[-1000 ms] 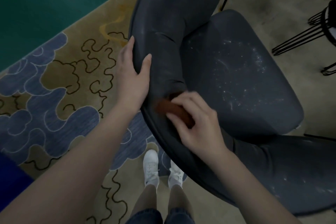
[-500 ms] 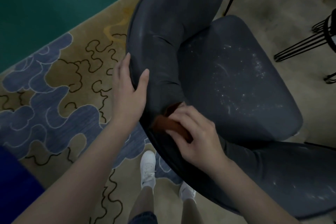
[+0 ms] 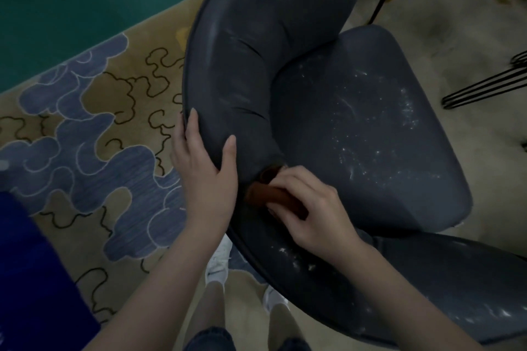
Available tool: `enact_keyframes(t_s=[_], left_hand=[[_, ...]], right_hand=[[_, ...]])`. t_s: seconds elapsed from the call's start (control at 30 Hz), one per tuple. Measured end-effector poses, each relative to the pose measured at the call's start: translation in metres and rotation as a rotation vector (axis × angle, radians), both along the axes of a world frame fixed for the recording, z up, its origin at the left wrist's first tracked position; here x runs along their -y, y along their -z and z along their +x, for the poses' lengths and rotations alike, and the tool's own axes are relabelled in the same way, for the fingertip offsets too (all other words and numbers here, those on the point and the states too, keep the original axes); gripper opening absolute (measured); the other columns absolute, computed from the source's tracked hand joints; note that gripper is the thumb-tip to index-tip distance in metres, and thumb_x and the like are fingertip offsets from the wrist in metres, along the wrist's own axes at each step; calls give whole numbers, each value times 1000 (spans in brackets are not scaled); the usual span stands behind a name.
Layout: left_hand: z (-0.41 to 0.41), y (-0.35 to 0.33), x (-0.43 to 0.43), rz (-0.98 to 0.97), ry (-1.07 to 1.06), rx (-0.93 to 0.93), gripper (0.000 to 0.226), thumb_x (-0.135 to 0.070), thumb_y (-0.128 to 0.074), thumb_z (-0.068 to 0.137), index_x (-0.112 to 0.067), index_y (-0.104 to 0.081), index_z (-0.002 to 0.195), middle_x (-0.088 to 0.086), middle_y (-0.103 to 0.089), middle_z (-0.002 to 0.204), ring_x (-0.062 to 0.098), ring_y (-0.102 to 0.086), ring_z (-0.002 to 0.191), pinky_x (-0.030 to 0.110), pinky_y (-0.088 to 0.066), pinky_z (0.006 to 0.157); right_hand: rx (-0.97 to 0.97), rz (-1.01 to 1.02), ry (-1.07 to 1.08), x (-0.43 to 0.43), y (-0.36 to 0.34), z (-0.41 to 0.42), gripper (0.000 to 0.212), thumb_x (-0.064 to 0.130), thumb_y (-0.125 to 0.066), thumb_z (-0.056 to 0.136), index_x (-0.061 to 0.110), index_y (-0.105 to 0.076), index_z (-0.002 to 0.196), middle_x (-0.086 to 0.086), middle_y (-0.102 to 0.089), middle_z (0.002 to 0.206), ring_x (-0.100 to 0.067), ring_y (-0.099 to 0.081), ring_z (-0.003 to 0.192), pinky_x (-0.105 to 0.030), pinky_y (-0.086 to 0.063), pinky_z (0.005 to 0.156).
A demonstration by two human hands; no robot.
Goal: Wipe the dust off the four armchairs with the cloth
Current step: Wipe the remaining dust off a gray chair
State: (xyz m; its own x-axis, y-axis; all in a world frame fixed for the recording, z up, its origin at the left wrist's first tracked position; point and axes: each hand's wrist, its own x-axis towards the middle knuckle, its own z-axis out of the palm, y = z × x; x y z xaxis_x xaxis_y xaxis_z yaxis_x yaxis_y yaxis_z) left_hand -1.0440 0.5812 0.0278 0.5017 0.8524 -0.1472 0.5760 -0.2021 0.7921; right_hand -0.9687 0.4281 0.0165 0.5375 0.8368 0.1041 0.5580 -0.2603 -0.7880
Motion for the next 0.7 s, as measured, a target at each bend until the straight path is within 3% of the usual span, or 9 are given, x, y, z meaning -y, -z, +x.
enact_keyframes(t_s=[0.13,0.33,0.5,0.7], left_hand=[[1,2,10,27,-66,-19,64,-43,-49,99,-24,-23,155,1,-16,162,17,-13,148,36,-17,121],[2,2,12,60,-77,-52,71,-54,-49,95,-28,-21,155,-2,-17,161,15,-14,148,38,-19,121],[4,6,15,121,-87,-106,79,-57,-56,91,-28,-20,155,-3,-16,162,13,-13,148,32,-16,119],[5,7,15,153,-105,-129,77,-54,-58,92,-27,-23,155,-4,-19,160,13,-17,147,27,-17,117]], right_hand=[[-64,3,144,2,8,11,22,28,-63,90,11,-67,103,3,-60,103,-7,-60,94,-29,-51,81],[-152,1,95,19,17,25,13,19,-68,89,10,-67,100,3,-62,98,-8,-61,92,-24,-49,81],[-390,15,280,7,34,42,8,14,-65,93,19,-65,99,2,-65,99,-6,-61,95,-17,-46,84],[-391,4,175,-6,59,54,10,16,-63,92,16,-67,101,4,-65,98,-5,-60,94,-15,-43,84]])
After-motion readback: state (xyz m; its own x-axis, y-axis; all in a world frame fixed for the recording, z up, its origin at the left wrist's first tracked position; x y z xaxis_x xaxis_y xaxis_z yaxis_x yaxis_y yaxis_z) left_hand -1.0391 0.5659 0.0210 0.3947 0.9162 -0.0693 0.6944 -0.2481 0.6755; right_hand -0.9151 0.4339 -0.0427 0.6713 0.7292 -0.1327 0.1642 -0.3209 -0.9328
